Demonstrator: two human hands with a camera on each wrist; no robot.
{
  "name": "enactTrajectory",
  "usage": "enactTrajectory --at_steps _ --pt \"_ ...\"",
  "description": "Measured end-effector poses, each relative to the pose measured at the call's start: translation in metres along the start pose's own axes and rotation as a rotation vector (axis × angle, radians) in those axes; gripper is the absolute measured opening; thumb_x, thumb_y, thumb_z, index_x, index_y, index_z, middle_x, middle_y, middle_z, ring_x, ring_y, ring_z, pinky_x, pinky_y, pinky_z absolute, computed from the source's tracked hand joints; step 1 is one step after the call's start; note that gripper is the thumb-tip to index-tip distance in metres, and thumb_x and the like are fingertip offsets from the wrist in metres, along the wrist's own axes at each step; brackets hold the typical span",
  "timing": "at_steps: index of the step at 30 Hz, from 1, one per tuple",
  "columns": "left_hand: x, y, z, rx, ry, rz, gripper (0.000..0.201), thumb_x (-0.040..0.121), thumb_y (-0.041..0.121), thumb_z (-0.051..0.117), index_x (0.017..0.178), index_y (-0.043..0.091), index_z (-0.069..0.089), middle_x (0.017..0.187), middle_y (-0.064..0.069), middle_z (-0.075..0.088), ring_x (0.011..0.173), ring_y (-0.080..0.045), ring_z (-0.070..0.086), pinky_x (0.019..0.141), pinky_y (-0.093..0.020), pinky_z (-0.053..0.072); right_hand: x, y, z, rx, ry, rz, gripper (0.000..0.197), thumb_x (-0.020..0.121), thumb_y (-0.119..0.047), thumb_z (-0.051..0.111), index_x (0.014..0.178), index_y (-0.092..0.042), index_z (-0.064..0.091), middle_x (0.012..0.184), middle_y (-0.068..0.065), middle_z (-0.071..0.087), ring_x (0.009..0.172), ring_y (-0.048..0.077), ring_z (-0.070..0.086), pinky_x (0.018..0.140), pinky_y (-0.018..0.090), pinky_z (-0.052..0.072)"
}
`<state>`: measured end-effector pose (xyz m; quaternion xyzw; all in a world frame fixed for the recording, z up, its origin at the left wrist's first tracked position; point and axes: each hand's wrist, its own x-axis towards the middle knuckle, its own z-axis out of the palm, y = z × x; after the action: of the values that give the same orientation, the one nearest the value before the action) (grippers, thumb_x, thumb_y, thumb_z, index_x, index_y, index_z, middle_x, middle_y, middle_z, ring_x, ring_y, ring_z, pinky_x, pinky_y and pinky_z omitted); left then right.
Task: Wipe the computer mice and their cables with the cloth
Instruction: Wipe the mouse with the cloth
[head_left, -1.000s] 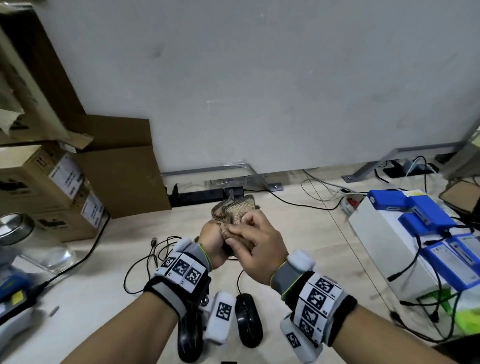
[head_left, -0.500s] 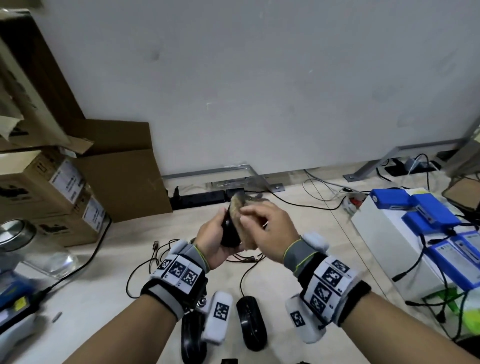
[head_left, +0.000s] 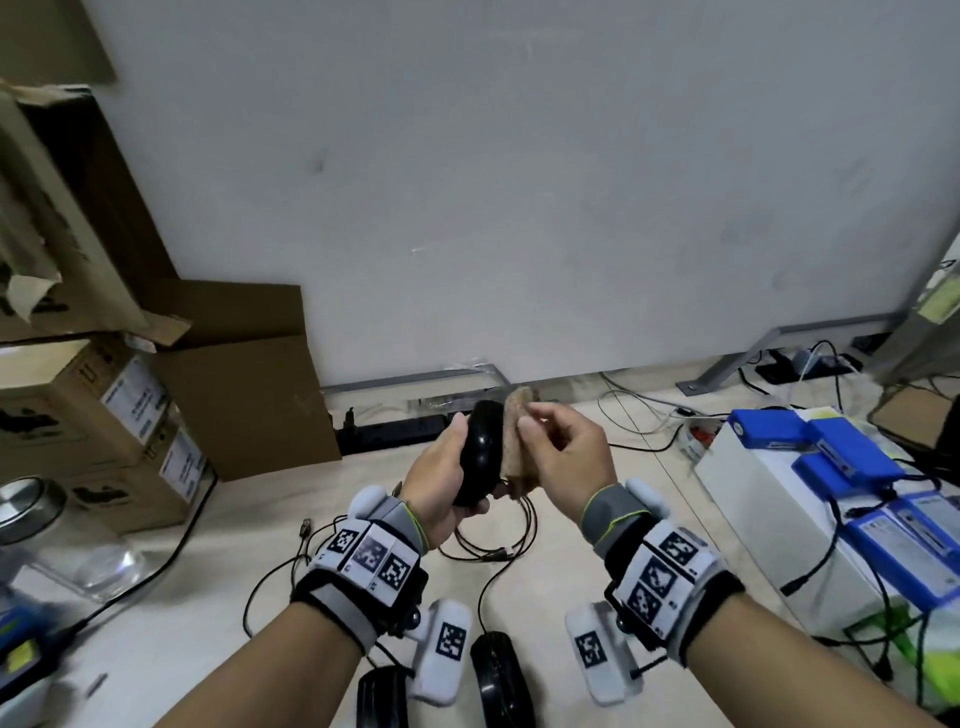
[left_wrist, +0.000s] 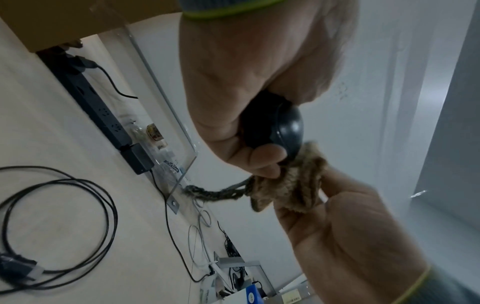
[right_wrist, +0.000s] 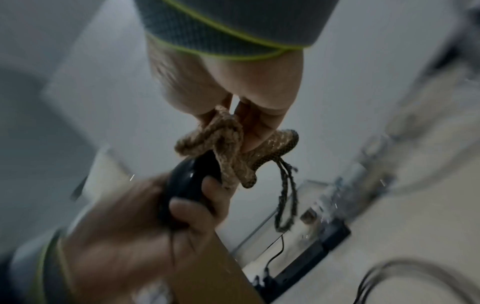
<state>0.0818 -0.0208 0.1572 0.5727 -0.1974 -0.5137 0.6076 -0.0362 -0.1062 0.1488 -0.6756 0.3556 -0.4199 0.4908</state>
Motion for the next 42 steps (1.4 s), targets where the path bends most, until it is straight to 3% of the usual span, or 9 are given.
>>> enactTrajectory --at_steps 4,11,17,21,27,31,34,39,42 --pt "-0.002 0.004 0.003 0.055 -0.032 0.025 0.048 0.1 0.049 0.028 0.095 0.013 0.06 0.06 -0.004 0.061 0.046 -0.016 0.051 0.043 -0.023 0.032 -0.006 -0.004 0.004 -0.319 -0.017 -0.28 0.012 0.085 -0.032 0.065 0.095 -0.027 0.068 0.084 -0.011 0.068 0.075 0.005 0.061 0.072 0.017 0.049" --pt "-0.007 0.004 -0.001 0.063 -0.081 0.065 0.045 0.101 0.047 0.027 0.108 0.019 0.062 0.075 -0.009 0.064 0.055 -0.021 0.055 0.044 -0.024 0.033 0.015 -0.009 0.005 0.122 0.08 0.158 0.017 0.09 -0.025 0.064 0.075 -0.017 0.067 0.062 -0.002 0.066 0.053 0.019 0.059 0.048 0.032 0.051" --pt "0.002 0.005 -0.005 0.119 -0.057 0.143 0.049 0.102 0.045 0.027 0.114 0.011 0.059 0.075 -0.018 0.059 0.052 -0.024 0.053 0.04 -0.022 0.034 0.002 0.002 0.014 -0.232 -0.022 -0.128 0.041 0.079 -0.056 0.056 0.111 -0.031 0.064 0.098 -0.008 0.07 0.085 0.012 0.066 0.076 0.025 0.054" --pt "-0.001 -0.003 -0.006 0.23 -0.124 0.141 0.061 0.102 0.046 0.023 0.102 -0.003 0.059 0.069 -0.021 0.061 0.05 -0.026 0.055 0.038 -0.023 0.035 0.02 0.003 0.014 -0.2 -0.01 0.14 0.045 0.089 -0.052 0.05 0.067 -0.014 0.063 0.063 -0.004 0.061 0.065 0.017 0.056 0.069 0.033 0.05" --pt "0.001 0.004 -0.001 0.079 -0.13 0.145 0.05 0.103 0.044 0.02 0.11 0.016 0.061 0.075 -0.015 0.063 0.054 -0.024 0.055 0.042 -0.023 0.032 0.023 -0.009 0.006 0.543 -0.076 0.603 0.046 0.097 -0.05 0.043 0.1 -0.011 0.069 0.082 0.006 0.071 0.073 0.022 0.065 0.058 0.032 0.055" --pt "0.006 0.007 0.0 0.122 0.019 0.16 0.047 0.102 0.044 0.026 0.111 0.016 0.061 0.074 -0.012 0.065 0.053 -0.022 0.059 0.042 -0.023 0.037 0.016 0.003 0.013 0.199 -0.103 0.175 0.044 0.096 -0.049 0.042 0.079 -0.015 0.064 0.08 0.007 0.066 0.075 0.021 0.059 0.073 0.038 0.054" --pt "0.008 0.006 0.005 0.163 0.059 0.222 0.042 0.103 0.041 0.029 0.11 0.017 0.062 0.076 -0.01 0.065 0.049 -0.017 0.058 0.042 -0.024 0.039 0.012 0.017 0.023 -0.087 -0.152 -0.002 0.037 0.091 -0.045 0.051 0.121 -0.028 0.063 0.111 -0.003 0.066 0.104 0.013 0.06 0.097 0.035 0.048" --pt "0.003 0.004 0.009 0.241 -0.122 0.228 0.043 0.103 0.041 0.025 0.113 0.018 0.06 0.072 -0.016 0.067 0.052 -0.027 0.056 0.04 -0.023 0.034 0.031 0.008 0.014 -0.081 0.042 0.176 0.032 0.097 -0.034 0.049 0.075 -0.014 0.061 0.065 -0.002 0.057 0.065 0.018 0.052 0.063 0.031 0.044" --pt "0.001 0.006 0.01 0.236 -0.183 0.158 0.043 0.103 0.045 0.024 0.12 0.025 0.059 0.076 -0.011 0.068 0.055 -0.024 0.057 0.042 -0.024 0.034 0.043 0.009 0.006 0.201 0.04 0.501 0.036 0.096 -0.046 0.049 0.093 -0.015 0.069 0.078 0.004 0.068 0.068 0.02 0.061 0.057 0.027 0.048"
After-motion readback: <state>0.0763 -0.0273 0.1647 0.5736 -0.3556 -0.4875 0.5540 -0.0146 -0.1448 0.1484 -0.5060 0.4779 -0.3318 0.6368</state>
